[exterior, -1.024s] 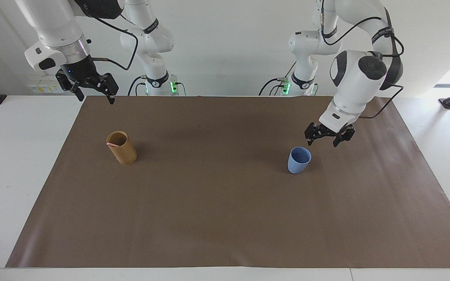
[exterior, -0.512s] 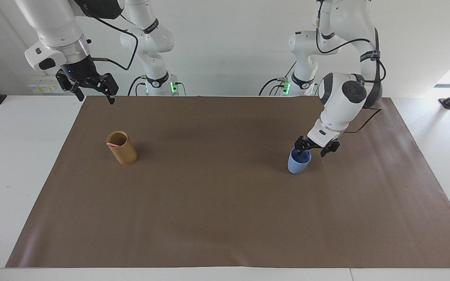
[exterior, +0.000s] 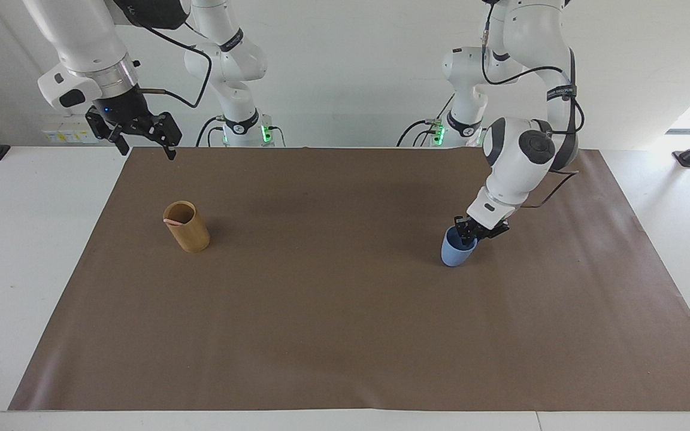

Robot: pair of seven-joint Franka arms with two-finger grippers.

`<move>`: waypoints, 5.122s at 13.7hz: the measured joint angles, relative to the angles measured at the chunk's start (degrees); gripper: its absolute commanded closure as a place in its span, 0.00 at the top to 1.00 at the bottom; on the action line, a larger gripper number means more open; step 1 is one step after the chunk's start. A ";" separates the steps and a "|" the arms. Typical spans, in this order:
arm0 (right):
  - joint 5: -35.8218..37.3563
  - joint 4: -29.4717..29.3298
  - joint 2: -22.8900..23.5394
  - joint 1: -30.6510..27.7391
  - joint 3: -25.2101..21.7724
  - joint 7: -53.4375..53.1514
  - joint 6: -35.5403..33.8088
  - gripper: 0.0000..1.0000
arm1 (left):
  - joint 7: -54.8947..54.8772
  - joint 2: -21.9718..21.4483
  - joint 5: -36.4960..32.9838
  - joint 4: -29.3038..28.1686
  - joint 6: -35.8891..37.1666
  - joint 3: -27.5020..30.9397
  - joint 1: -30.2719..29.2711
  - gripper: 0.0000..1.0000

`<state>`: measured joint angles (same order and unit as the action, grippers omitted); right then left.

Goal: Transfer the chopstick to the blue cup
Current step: 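Grasp the blue cup with the left gripper and slide it toward center, then lower the right gripper onto the pink chopstick while the left gripper releases, then lift the pink chopstick out of the tan cup with the right gripper, then carry the chopstick with the right gripper over the blue cup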

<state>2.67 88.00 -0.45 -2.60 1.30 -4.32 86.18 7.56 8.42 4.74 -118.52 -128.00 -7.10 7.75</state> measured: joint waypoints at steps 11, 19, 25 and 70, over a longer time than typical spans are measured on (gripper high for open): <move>0.00 0.01 0.00 -0.01 0.00 0.00 0.00 1.00 | 9.49 3.38 -3.08 17.53 13.78 -0.15 17.64 0.00; -0.26 6.21 0.08 -0.06 0.00 2.54 15.09 1.00 | 13.77 15.01 -3.61 24.99 13.35 -0.07 25.06 0.00; -0.88 17.86 1.50 -0.75 -0.03 10.89 31.51 1.00 | 15.16 17.12 -3.67 26.66 10.83 0.27 25.70 0.37; -7.96 9.85 -1.81 7.71 8.39 11.56 37.18 0.00 | -9.32 -8.11 -3.10 32.19 42.38 2.77 -6.86 1.00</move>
<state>-5.30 97.86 -2.26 5.11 9.69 7.24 123.36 -1.76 0.31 1.64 -86.34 -85.62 -4.33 0.89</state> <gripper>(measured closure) 0.925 0.000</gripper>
